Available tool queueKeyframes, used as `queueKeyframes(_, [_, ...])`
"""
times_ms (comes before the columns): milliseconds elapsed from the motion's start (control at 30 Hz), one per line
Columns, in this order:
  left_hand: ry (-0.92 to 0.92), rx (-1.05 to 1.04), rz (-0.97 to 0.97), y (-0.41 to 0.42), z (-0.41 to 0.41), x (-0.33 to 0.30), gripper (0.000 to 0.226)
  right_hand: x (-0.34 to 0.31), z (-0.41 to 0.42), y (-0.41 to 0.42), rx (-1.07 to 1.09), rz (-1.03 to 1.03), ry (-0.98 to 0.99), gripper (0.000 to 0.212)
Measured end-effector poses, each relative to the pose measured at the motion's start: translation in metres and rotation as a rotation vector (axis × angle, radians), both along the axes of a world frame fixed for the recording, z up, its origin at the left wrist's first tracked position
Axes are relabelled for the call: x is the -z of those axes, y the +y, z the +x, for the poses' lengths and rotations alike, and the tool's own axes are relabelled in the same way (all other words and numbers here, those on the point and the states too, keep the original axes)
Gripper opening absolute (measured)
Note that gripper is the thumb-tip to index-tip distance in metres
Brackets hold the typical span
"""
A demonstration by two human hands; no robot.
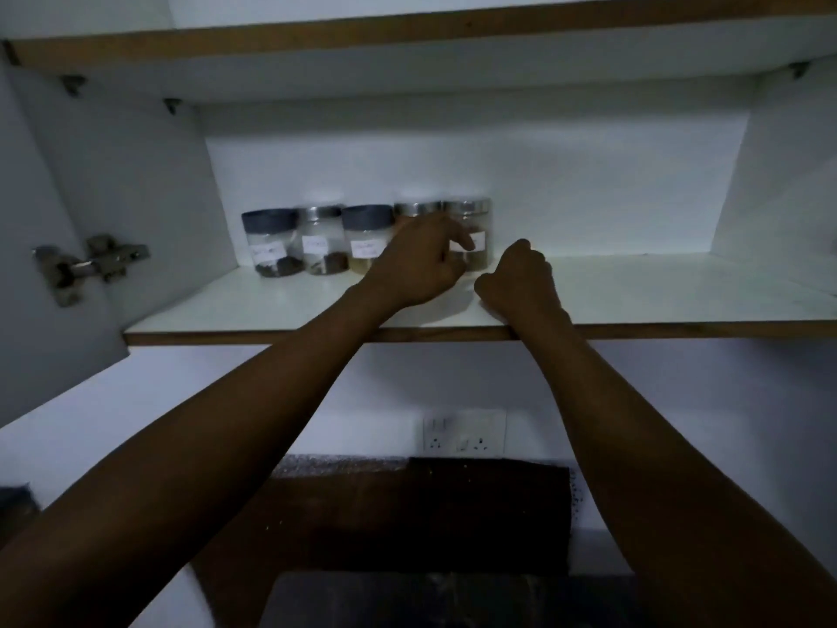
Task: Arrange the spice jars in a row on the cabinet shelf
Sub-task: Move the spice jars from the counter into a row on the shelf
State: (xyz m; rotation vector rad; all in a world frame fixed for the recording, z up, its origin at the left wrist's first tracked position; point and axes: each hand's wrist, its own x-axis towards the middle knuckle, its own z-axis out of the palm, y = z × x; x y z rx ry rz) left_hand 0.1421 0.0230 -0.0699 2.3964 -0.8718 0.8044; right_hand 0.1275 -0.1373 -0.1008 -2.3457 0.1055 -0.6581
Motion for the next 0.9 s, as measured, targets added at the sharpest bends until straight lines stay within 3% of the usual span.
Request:
queueKeyframes(67, [0.033, -0.016, -0.026, 0.009, -0.023, 0.017, 0.021, 0.011, -0.030, 0.019, -0.099, 0.025, -0.126, 0.035])
queueKeyframes(200, [-0.005, -0.002, -0.213, 0.037, -0.072, 0.054, 0.007, 0.050, -0.077, 0.065, -0.309, 0.059, -0.470, 0.028])
queueKeyframes(333, [-0.113, -0.037, -0.279, 0.073, -0.110, 0.105, 0.014, 0.099, -0.095, 0.104, -0.363, 0.158, -0.551, 0.032])
queueKeyframes(467, [-0.078, -0.100, -0.287, 0.104, -0.129, 0.172, 0.019, 0.167, -0.103, 0.144, -0.462, 0.219, -0.326, 0.027])
queueKeyframes(667, [0.516, -0.241, -0.202, 0.145, -0.160, 0.316, 0.019, 0.321, -0.129, 0.173, -0.574, 0.156, 0.287, 0.041])
queueKeyframes(767, [0.767, -0.260, -0.128, 0.149, -0.181, 0.378, 0.018, 0.381, -0.154, 0.171, -0.567, -0.009, 0.523, 0.044])
queueKeyframes(900, [1.007, -0.273, 0.020, 0.142, -0.206, 0.443, 0.035, 0.432, -0.182, 0.166, -0.566, -0.200, 0.751, 0.044])
